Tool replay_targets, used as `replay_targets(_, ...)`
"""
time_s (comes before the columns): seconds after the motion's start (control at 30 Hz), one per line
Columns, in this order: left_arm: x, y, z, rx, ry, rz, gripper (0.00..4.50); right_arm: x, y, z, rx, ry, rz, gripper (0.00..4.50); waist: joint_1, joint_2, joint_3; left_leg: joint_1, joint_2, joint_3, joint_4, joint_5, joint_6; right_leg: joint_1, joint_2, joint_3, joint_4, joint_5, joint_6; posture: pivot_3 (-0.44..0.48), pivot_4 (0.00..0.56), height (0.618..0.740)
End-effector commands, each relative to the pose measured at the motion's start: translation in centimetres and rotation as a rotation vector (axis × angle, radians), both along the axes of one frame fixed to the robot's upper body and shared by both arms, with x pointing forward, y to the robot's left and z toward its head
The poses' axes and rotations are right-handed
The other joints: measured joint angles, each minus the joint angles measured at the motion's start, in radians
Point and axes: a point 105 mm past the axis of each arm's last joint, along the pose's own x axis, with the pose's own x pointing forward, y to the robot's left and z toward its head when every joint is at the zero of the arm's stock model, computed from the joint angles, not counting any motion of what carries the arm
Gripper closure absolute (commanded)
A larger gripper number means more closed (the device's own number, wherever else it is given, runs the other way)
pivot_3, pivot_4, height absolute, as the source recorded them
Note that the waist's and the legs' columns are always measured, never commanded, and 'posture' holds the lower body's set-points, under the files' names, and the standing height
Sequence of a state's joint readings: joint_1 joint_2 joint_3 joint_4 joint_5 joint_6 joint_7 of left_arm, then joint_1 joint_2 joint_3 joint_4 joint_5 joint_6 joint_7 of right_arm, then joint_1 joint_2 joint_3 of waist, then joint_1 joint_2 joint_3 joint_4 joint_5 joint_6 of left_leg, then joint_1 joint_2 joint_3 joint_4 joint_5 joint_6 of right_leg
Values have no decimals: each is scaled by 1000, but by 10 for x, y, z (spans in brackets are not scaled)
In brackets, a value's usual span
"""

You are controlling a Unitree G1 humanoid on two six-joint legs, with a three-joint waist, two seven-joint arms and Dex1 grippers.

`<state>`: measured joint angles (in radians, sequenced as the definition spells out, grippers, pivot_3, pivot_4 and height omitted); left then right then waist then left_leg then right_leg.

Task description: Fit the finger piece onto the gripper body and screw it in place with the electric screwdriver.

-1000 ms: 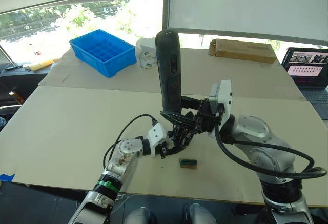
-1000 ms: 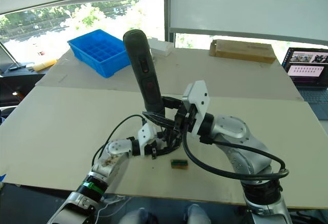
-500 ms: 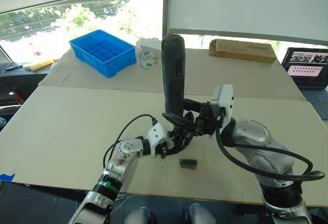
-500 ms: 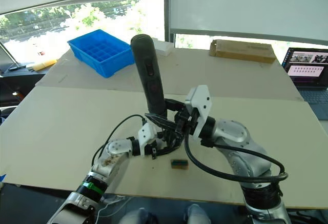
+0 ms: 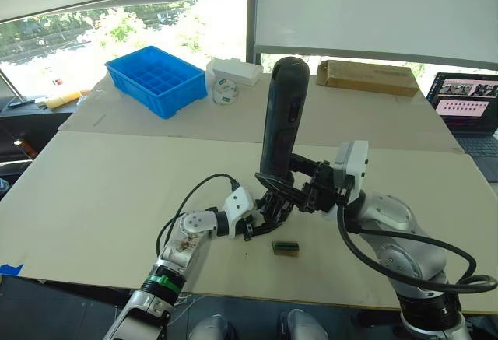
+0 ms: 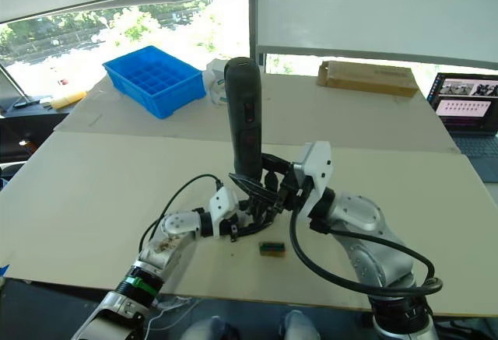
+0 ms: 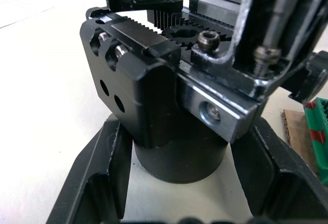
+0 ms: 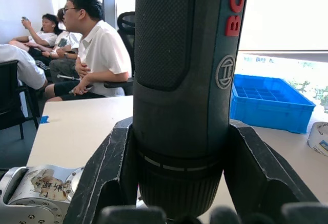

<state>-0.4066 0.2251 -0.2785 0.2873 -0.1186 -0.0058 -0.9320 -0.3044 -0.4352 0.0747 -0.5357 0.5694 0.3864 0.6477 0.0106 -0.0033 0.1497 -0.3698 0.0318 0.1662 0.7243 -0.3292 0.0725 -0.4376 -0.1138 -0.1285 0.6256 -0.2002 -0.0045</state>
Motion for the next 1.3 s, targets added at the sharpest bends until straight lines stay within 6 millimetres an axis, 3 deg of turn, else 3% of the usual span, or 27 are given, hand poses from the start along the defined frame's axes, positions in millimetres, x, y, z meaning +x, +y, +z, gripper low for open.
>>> replay_targets(0.03,-11,-1,-16,31,62,-27,2228,8,-3,-18,-62,59,-55,2584,0,0,0,0,0,0,0,0,0,0,0,0,0,0,0,0,150,740)
replay_targets(0.6,-9,2,-19,46,60,-24,2228,14,12,-39,-123,112,-90,2584,-2,-2,-7,1,0,0,-2,0,0,0,0,2,0,-1,-1,0,150,740)
replay_targets(1.03,-10,2,-21,48,71,-24,2228,8,22,-39,-141,60,-52,2584,-2,-6,-12,2,1,0,-3,0,0,0,0,2,0,-1,-2,0,150,740)
replay_targets(1.3,-11,3,-21,53,76,-29,2228,6,23,-46,-101,142,-42,2584,-2,-10,-15,2,1,0,-3,0,-1,0,-1,2,0,-2,-3,0,150,740)
